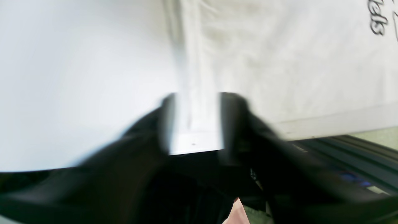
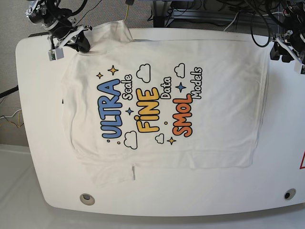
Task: Fold the T-shirt properly
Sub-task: 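Open the left gripper and regrasp the shirt's shoulder edge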
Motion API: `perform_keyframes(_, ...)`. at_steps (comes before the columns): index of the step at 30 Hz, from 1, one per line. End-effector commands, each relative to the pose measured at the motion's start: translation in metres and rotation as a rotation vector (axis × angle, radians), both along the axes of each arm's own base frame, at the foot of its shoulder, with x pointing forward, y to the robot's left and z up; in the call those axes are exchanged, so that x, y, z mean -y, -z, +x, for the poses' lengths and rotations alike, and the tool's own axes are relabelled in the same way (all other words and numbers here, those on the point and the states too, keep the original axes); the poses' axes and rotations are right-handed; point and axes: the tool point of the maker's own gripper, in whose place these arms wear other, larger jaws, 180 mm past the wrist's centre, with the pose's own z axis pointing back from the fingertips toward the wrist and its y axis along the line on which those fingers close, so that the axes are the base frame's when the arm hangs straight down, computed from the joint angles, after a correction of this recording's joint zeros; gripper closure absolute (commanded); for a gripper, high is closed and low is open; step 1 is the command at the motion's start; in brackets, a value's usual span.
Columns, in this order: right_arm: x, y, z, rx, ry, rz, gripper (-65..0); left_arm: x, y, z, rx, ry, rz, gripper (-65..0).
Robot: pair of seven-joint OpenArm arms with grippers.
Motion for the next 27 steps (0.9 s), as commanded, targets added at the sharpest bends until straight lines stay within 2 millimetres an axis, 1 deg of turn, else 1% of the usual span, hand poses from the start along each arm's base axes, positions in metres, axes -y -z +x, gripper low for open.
perform_keyframes(1,0.001,-0.01,0.005,0.043,-0.008,0.002,0.0,-0.009,-0.012,0.004,0.034,-0.002,0.025,-35.7)
perform_keyframes(2,0.001,-0.01,0.005,0.043,-0.008,0.002,0.0,-0.011,-0.013,0.004,0.035,-0.006,0.028,-36.5)
perform_keyframes(6,0.0,-0.01,0.005,0.042,-0.01,0.003,0.0,-0.012,-0.006,0.002,0.021,-0.019,0.01,-35.3)
perform_keyframes(10,0.0,-0.01,0.006,0.042,-0.01,0.001,0.0,-0.016,0.012,-0.007,-0.023,-0.058,-0.038,-35.3)
perform_keyframes(12,0.0,-0.01,0.006,0.042,-0.01,0.001,0.0,-0.018,0.025,-0.013,-0.057,-0.08,-0.073,-35.3)
perform_keyframes(16,0.005,-0.011,0.006,0.042,-0.021,-0.014,0.0,-0.019,0.039,-0.011,-0.086,-0.095,-0.117,-35.2)
perform_keyframes(19,0.005,-0.011,0.006,0.042,-0.021,-0.015,0.0,-0.02,0.05,-0.015,-0.121,-0.104,-0.142,-35.0)
perform_keyframes(21,0.005,-0.011,0.006,0.042,-0.023,-0.015,0.0,-0.019,0.053,-0.016,-0.129,-0.107,-0.152,-35.0)
perform_keyframes(25,0.006,-0.011,0.007,0.042,-0.025,-0.018,0.0,-0.019,0.053,-0.01,-0.118,-0.108,-0.158,-35.2)
perform_keyframes(27,0.006,-0.011,0.007,0.042,-0.026,-0.02,0.0,-0.016,0.057,-0.011,-0.13,-0.102,-0.168,-35.3)
